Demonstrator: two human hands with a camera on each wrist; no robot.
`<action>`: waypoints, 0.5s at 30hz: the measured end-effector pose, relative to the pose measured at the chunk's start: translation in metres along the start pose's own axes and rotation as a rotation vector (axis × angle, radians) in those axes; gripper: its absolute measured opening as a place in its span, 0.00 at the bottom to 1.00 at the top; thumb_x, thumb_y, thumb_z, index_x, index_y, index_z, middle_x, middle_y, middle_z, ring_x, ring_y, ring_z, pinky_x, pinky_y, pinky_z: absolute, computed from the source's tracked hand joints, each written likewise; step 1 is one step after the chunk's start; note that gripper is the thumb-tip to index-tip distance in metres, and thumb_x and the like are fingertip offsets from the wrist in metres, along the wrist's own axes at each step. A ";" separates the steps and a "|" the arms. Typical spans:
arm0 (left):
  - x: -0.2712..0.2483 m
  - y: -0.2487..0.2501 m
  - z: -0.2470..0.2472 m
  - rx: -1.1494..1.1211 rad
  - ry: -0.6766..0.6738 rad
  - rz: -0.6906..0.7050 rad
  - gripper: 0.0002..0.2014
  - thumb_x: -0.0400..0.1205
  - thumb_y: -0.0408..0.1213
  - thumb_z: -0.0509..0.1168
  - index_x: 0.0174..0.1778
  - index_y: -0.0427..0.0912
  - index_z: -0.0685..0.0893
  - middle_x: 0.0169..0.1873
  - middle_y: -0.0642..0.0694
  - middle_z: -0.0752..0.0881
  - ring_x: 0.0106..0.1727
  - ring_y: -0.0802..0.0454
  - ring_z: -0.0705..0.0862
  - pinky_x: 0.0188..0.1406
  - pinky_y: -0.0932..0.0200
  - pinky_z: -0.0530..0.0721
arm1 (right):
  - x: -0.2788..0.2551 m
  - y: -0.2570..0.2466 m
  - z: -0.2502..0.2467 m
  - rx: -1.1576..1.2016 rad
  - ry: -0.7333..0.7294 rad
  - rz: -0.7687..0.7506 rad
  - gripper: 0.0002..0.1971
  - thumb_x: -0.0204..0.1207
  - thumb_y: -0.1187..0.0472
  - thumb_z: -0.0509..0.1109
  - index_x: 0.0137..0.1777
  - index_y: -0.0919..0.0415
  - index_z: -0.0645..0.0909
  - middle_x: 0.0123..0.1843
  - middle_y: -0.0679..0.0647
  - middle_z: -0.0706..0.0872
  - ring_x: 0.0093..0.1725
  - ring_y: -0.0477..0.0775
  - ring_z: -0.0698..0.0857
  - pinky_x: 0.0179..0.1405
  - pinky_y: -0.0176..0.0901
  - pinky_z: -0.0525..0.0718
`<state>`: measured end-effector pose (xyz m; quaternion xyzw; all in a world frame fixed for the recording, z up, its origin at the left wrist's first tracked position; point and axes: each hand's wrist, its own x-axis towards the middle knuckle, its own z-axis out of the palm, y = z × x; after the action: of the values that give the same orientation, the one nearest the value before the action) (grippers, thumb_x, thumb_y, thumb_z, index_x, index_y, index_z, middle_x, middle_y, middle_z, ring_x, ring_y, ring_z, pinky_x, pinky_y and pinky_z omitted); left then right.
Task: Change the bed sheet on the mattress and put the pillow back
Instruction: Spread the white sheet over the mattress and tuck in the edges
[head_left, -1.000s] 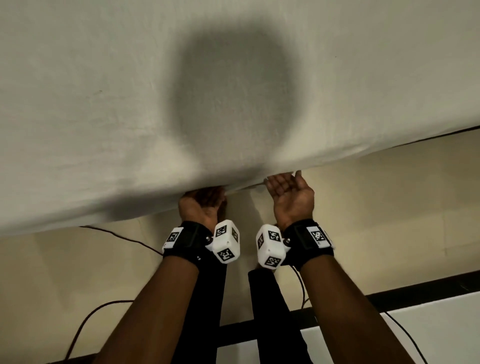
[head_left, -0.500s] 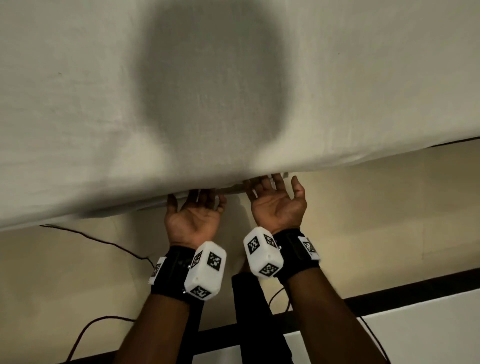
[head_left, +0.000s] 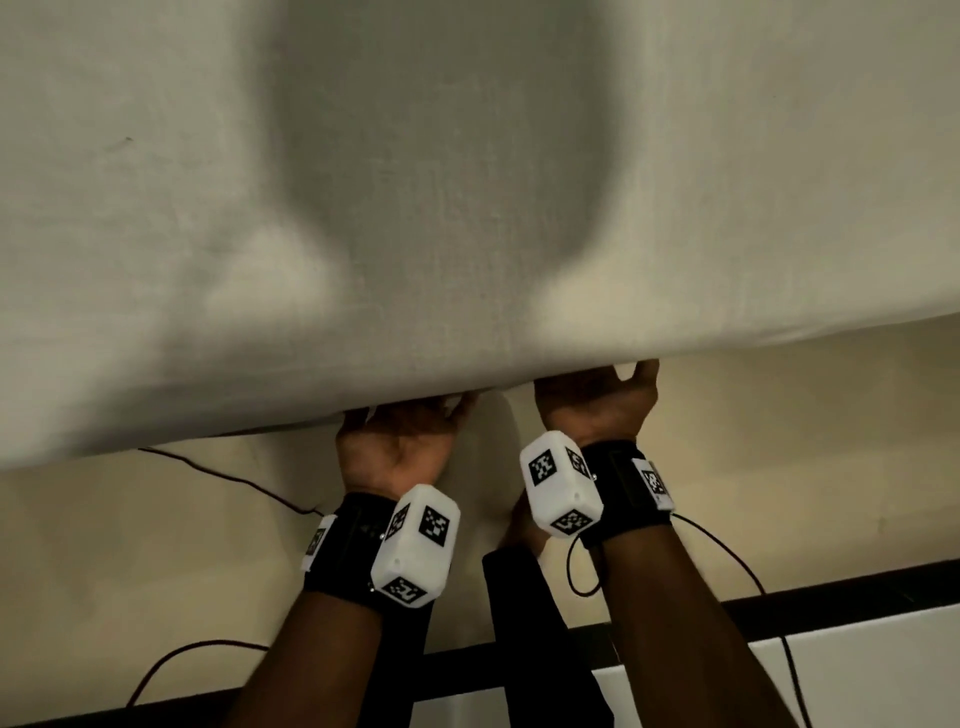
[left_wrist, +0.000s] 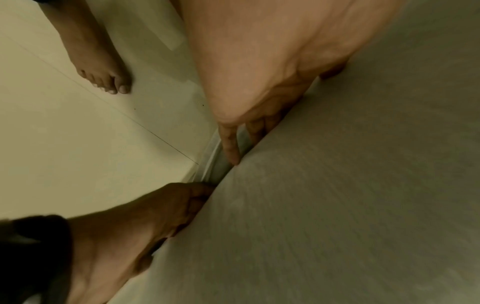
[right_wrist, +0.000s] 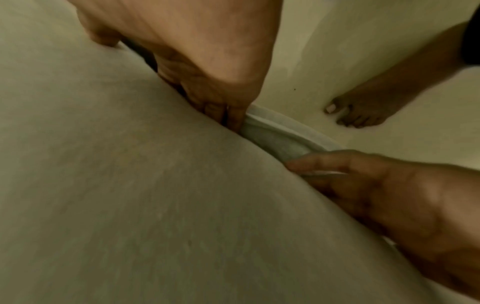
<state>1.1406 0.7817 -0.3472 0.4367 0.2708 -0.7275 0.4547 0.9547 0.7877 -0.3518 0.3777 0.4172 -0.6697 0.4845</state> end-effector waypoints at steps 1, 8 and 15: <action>0.002 0.000 -0.001 -0.007 -0.003 0.015 0.23 0.88 0.51 0.50 0.67 0.45 0.86 0.70 0.37 0.84 0.69 0.28 0.82 0.70 0.20 0.72 | 0.002 0.002 -0.001 0.013 0.000 0.015 0.27 0.76 0.45 0.66 0.73 0.55 0.82 0.72 0.58 0.85 0.72 0.66 0.82 0.75 0.64 0.75; 0.010 0.002 -0.001 -0.021 -0.013 0.092 0.27 0.87 0.56 0.47 0.65 0.49 0.88 0.72 0.40 0.83 0.77 0.33 0.75 0.76 0.27 0.66 | 0.007 0.018 0.008 -0.007 -0.059 -0.002 0.29 0.87 0.44 0.52 0.43 0.57 0.93 0.49 0.57 0.90 0.49 0.64 0.88 0.54 0.58 0.87; 0.014 0.002 0.007 -0.069 0.058 0.114 0.24 0.83 0.55 0.52 0.66 0.48 0.84 0.59 0.40 0.90 0.63 0.35 0.86 0.59 0.32 0.83 | -0.012 0.028 -0.003 -0.061 0.032 0.003 0.25 0.83 0.42 0.64 0.74 0.56 0.82 0.68 0.59 0.87 0.72 0.65 0.82 0.77 0.66 0.73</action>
<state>1.1364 0.7694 -0.3565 0.4563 0.2834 -0.6777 0.5022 0.9848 0.7893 -0.3470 0.3740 0.4448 -0.6497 0.4901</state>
